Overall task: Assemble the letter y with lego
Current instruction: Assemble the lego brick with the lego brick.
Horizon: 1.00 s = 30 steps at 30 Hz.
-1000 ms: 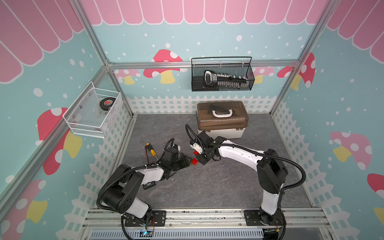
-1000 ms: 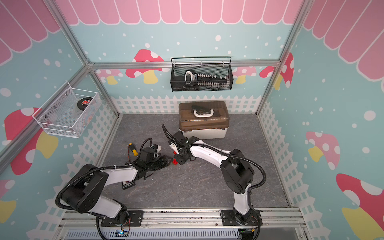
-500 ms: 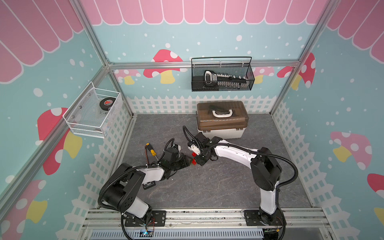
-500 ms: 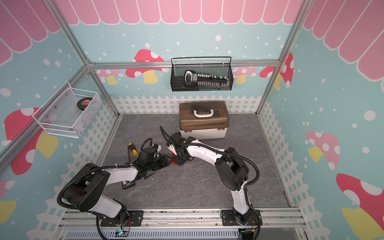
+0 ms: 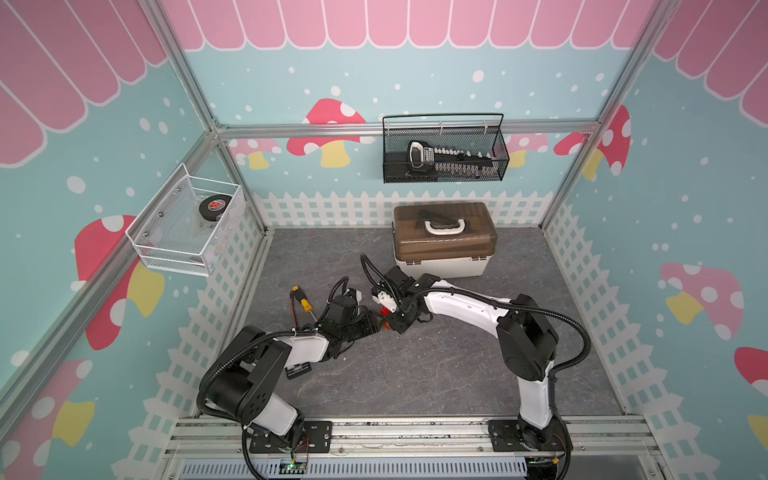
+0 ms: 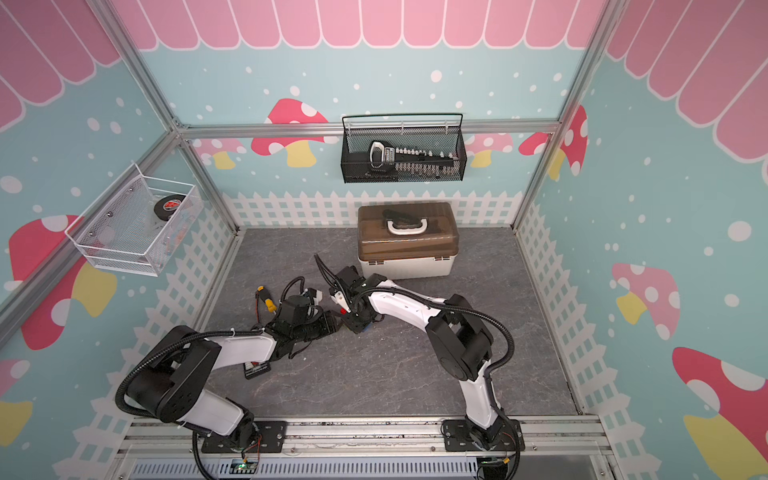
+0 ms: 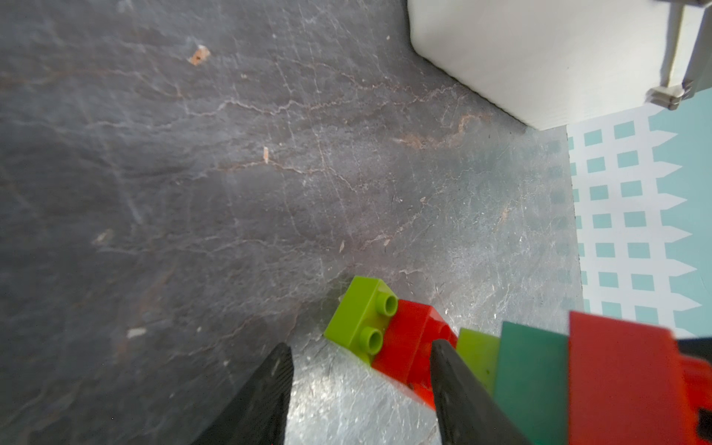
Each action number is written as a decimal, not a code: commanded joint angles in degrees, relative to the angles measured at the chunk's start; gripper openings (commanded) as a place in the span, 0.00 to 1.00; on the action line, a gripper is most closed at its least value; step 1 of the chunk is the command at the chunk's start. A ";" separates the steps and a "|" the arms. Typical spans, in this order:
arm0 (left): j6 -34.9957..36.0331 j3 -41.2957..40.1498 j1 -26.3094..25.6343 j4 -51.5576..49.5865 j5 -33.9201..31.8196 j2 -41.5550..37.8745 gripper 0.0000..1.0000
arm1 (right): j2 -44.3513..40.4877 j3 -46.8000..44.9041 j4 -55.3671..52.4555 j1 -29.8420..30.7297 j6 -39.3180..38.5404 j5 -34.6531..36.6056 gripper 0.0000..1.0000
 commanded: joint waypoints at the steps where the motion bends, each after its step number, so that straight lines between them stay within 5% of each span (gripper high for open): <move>1: -0.59 -1.02 0.42 0.24 -0.51 0.48 0.58 | 0.94 1.15 -2.37 0.57 -1.37 0.82 0.19; 30: -0.93 -1.86 0.38 0.98 -0.73 0.06 0.56 | 6.74 8.36 -11.51 1.99 -0.02 4.15 0.18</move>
